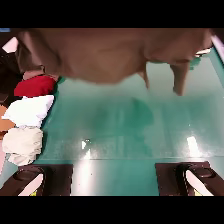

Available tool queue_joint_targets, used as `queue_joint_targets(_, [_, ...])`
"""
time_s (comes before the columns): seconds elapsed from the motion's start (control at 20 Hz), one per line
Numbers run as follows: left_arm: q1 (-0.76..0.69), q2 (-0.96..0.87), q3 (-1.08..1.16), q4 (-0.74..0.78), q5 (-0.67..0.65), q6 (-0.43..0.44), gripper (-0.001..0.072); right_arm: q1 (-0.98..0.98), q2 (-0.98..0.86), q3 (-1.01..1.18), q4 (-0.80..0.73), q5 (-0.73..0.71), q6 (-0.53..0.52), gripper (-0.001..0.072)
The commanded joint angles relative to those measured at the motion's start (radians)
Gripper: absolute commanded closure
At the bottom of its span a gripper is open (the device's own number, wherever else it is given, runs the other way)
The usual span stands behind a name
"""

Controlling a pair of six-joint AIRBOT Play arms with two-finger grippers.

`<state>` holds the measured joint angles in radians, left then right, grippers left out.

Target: Fold the shirts.

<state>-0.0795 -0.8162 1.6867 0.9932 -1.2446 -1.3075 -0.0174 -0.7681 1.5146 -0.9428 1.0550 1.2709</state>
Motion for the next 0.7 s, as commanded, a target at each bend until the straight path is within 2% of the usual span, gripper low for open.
queue_joint_targets(0.0, [0.001,0.034,-0.018,-0.02,-0.041,-0.002,0.0679,-0.048,0.087,0.0,-0.011,0.055,0.052,0.0702])
queue_joint_targets(0.25, [0.001,0.033,-0.378,-0.006,0.008,-0.002,0.0679,-0.002,-0.1,-0.049,-0.029,0.222,0.129,0.0702])
queue_joint_targets(0.4, [0.001,0.033,-0.663,0.049,0.13,-0.002,0.0679,0.096,-0.239,-0.195,-0.031,0.192,0.136,0.0701])
queue_joint_targets(0.55, [0.001,0.033,-0.885,0.07,0.311,-0.028,0.0679,0.182,-0.369,-0.33,-0.025,0.078,0.135,0.0699])
queue_joint_targets(0.6, [0.001,0.033,-0.924,0.07,0.351,-0.041,0.0679,0.2,-0.41,-0.352,-0.025,0.029,0.135,0.0575])
queue_joint_targets(0.65, [0.001,0.033,-0.942,0.071,0.373,-0.047,0.0679,0.208,-0.448,-0.353,-0.018,0.0,0.135,0.0293])
